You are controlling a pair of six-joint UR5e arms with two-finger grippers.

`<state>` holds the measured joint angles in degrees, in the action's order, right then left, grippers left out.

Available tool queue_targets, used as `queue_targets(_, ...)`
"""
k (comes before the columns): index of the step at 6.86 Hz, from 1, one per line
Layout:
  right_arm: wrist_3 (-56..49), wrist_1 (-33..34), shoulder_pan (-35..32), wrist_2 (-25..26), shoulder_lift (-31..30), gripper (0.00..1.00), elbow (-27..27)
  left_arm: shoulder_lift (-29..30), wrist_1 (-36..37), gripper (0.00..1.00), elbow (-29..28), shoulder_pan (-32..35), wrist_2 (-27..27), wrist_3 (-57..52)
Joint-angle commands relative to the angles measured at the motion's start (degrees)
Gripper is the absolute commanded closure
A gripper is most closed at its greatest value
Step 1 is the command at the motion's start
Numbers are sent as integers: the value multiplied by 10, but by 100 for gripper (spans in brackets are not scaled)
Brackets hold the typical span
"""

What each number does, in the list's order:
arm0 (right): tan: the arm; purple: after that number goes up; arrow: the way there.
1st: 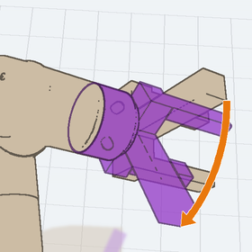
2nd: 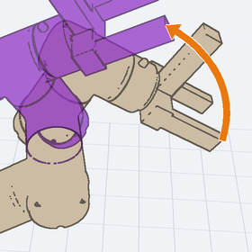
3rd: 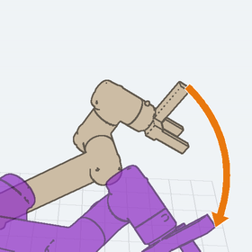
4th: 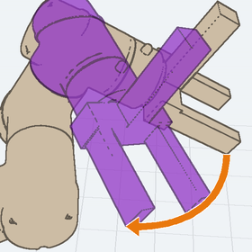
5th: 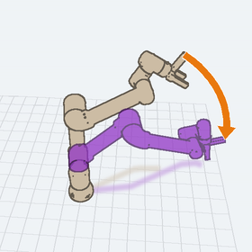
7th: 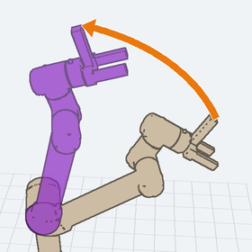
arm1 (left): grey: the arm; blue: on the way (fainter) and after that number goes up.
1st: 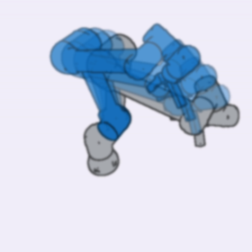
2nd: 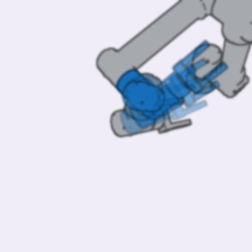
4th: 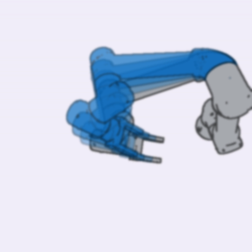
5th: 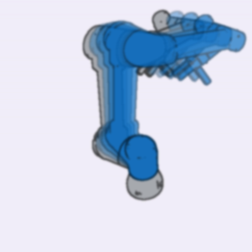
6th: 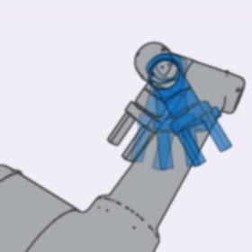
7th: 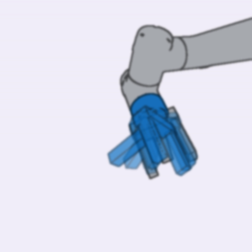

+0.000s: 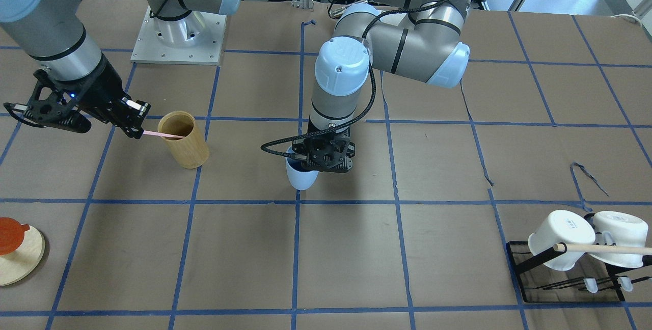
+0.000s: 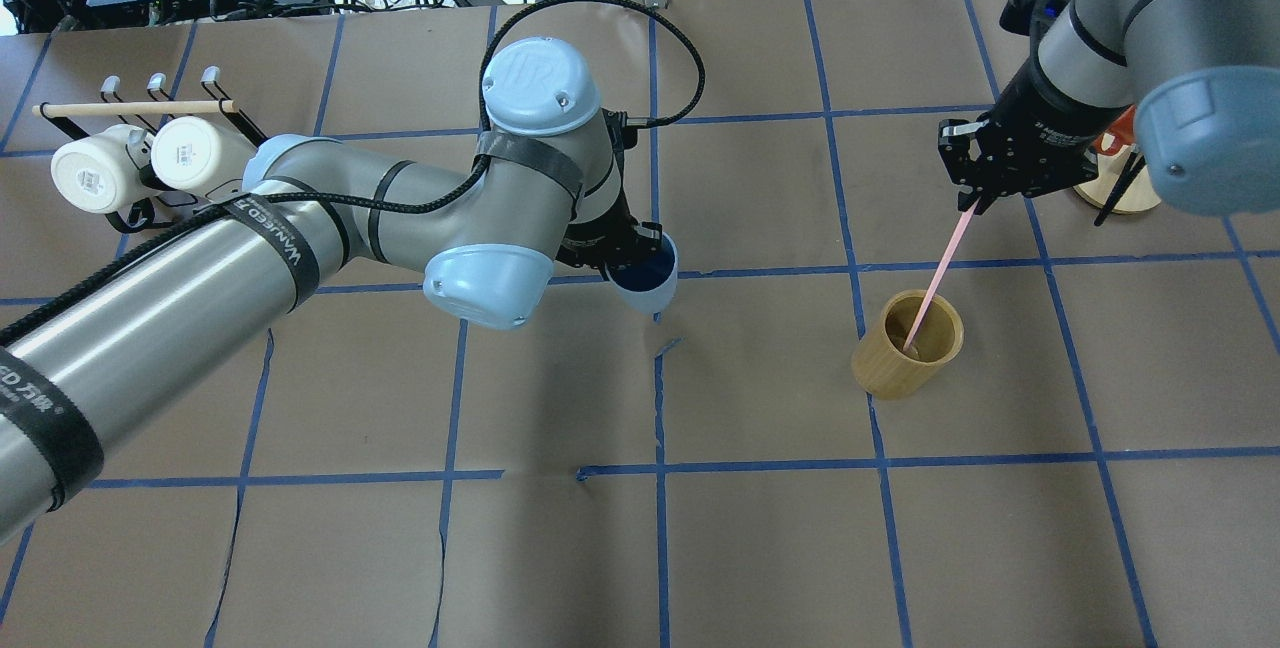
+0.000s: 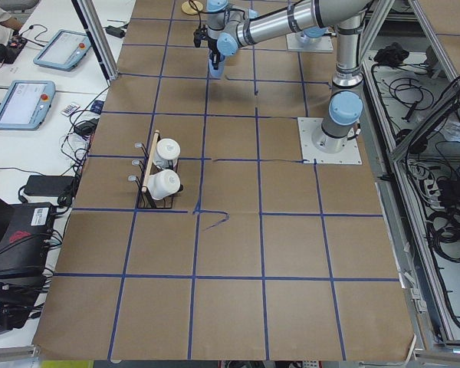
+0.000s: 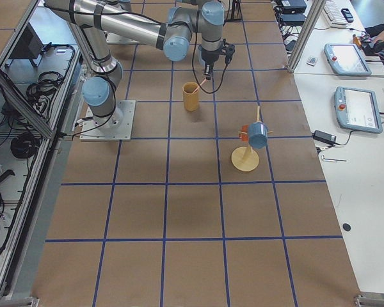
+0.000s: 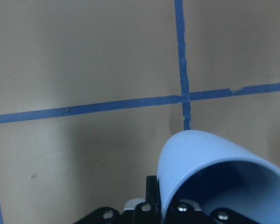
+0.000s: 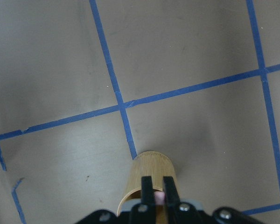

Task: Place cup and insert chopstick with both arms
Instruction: 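Carry the blue cup toward the table center while the right gripper lifts the chopstick out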

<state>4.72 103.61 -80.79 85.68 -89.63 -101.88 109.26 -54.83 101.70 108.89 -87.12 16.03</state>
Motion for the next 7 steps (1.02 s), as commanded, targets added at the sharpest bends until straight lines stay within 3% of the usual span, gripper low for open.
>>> queue_targets(1,-1,-38,-1,0,0,98,47,36,24,100,-22,0,1,10)
queue_targets(2,-1,-45,-2,0,0,99,79,41,24,100,-22,3,-1,23)
queue_targets(3,-1,-68,-3,-2,2,100,112,42,24,85,-20,3,-3,30)
queue_targets(4,-1,-82,-3,-2,3,100,141,42,24,77,-20,3,-4,40)
queue_targets(5,-1,-99,-4,-2,3,100,156,38,24,76,-22,3,-4,40)
queue_targets(7,0,-101,-20,-15,2,100,177,18,21,36,-28,4,-1,44)
